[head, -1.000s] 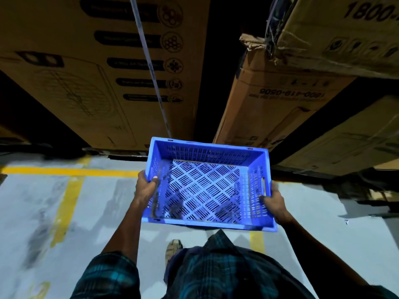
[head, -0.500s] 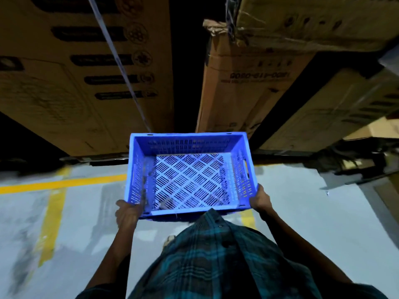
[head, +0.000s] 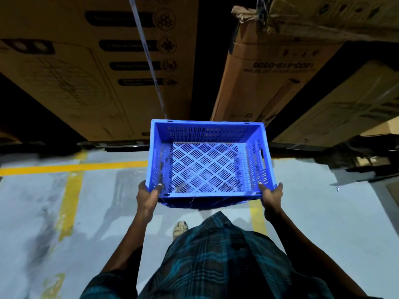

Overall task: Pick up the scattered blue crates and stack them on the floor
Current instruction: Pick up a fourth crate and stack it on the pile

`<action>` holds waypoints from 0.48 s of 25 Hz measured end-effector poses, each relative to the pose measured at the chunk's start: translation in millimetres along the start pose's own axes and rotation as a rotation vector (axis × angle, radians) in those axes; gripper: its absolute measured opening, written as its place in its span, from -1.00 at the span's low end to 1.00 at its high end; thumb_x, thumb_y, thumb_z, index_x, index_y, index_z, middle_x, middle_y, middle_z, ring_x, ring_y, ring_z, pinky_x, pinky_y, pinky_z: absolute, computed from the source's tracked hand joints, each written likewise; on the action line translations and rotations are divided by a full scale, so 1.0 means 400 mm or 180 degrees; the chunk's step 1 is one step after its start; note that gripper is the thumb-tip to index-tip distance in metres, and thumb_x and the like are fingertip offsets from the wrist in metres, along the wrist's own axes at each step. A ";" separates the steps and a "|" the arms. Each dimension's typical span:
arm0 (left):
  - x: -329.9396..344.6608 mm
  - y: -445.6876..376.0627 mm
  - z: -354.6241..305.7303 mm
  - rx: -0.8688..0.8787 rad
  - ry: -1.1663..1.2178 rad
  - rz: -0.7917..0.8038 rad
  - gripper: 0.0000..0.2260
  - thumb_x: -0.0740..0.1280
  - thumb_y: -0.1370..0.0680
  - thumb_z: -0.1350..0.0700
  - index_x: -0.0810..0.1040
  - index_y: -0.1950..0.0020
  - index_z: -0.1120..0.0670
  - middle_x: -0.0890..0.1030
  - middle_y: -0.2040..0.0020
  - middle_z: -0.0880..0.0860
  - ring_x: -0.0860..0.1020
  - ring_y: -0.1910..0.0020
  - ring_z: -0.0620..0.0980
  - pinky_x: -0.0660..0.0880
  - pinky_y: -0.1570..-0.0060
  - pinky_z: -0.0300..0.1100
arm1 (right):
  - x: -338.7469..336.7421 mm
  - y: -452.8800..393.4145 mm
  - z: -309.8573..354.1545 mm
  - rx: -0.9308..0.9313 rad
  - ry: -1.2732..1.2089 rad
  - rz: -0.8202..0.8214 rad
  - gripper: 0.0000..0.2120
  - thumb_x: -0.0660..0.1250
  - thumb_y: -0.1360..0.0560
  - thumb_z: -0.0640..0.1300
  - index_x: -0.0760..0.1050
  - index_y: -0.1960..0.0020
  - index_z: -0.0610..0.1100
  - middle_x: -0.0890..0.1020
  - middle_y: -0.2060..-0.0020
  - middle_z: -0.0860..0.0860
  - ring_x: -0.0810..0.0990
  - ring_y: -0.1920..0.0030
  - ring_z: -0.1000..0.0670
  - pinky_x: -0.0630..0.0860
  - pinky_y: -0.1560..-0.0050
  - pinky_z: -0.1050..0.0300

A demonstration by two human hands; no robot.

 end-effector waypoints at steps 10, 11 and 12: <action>0.019 0.038 0.000 -0.0275 0.0663 -0.0019 -0.23 0.45 -0.39 0.05 0.14 -0.51 -0.03 0.51 -0.28 0.14 0.58 -0.14 0.18 0.56 -0.16 0.19 | 0.058 0.153 0.026 -0.0282 -0.1038 0.0179 -0.33 0.15 -0.62 -0.38 -0.05 -0.56 0.07 0.51 -0.08 0.09 0.55 0.17 0.10 0.45 0.39 0.27; 0.016 0.038 0.013 -0.0216 0.0595 0.0003 -0.21 0.46 -0.38 0.04 0.12 -0.51 -0.04 0.50 -0.30 0.13 0.58 -0.15 0.18 0.56 -0.16 0.19 | 0.063 0.164 0.024 -0.0305 -0.0984 0.0174 -0.35 0.15 -0.63 -0.37 -0.04 -0.57 0.04 0.51 -0.14 0.07 0.56 0.10 0.07 0.50 0.33 0.24; 0.012 0.044 0.018 -0.0174 0.0519 0.0004 -0.19 0.47 -0.37 0.04 0.11 -0.52 -0.04 0.49 -0.32 0.13 0.57 -0.16 0.17 0.56 -0.16 0.18 | 0.072 0.175 0.020 -0.0356 -0.0895 0.0200 -0.37 0.19 -0.62 -0.34 0.00 -0.56 0.01 0.48 -0.25 0.02 0.57 0.02 0.04 0.57 0.25 0.22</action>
Point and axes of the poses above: each hand's wrist, its own y-axis away from the middle knuckle, its own x-axis out of the palm, z = x × y, the point moved 5 cm from there along -y, towards the middle knuckle
